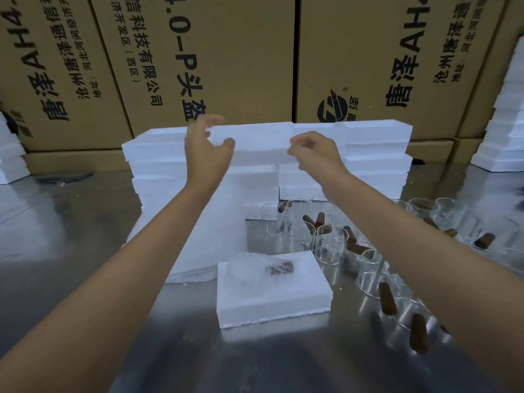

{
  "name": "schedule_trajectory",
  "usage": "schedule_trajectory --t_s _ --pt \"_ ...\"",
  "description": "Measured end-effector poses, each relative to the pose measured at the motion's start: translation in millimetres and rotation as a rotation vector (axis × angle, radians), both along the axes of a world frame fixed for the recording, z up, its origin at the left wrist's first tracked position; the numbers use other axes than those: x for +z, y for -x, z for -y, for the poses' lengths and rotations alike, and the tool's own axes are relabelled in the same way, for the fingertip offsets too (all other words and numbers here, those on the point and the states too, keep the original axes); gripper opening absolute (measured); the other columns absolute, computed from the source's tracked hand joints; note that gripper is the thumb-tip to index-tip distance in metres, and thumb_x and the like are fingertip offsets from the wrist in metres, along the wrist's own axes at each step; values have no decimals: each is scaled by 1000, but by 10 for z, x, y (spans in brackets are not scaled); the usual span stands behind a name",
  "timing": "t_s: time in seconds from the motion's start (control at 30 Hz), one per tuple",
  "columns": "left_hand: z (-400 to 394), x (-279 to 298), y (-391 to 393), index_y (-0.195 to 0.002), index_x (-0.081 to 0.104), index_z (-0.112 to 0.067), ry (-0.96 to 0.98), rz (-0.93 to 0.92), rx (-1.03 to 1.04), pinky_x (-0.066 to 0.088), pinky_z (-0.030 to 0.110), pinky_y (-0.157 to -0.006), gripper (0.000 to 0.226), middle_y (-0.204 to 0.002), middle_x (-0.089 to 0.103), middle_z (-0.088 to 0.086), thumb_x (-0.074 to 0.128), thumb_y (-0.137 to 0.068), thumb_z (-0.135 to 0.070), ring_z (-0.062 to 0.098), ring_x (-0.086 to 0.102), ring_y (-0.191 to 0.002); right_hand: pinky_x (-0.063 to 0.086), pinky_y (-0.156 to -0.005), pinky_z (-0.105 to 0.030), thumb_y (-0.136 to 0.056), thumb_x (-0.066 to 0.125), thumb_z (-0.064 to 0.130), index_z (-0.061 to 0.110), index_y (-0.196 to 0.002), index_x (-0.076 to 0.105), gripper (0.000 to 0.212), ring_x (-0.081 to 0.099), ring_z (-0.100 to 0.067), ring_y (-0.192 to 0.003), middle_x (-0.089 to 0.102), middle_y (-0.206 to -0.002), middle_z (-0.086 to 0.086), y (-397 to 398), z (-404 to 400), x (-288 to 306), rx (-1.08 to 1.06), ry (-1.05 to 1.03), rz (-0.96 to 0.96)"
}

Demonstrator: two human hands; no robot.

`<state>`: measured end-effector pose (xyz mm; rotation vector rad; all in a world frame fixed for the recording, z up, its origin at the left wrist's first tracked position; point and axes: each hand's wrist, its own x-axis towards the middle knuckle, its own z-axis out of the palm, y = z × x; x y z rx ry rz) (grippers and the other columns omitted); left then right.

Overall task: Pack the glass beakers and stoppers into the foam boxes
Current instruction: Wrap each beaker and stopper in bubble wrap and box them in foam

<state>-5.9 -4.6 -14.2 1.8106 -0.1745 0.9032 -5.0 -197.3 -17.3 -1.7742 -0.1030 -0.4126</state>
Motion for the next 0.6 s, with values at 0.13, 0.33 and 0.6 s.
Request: schedule_trajectory --t_s 0.13,0.33,0.6 --pt "-17 100 440 -108 57 -31 265 -124 -8 39 17 -64 28 -124 49 -2 65 -86 -14 4 53 -95 55 -84 -35 -92 62 24 16 -90 58 10 64 -19 -93 65 -103 -2 478 144 51 -10 61 -42" --pt "-122 -190 1071 -107 61 -27 230 -367 -78 40 21 -59 30 -107 57 2 76 -82 -19 11 54 -71 46 -59 -29 -88 69 37 19 -71 43 37 54 -17 -64 55 -72 -1 1044 252 -197 17 266 -184" --pt "-129 -787 1459 -102 65 -29 207 -561 -129 42 26 -68 27 -113 59 1 80 -80 -29 11 58 -85 41 -57 -30 -86 66 35 19 -70 36 38 44 -18 -63 41 -69 -1 1245 241 -638 46 333 -370"
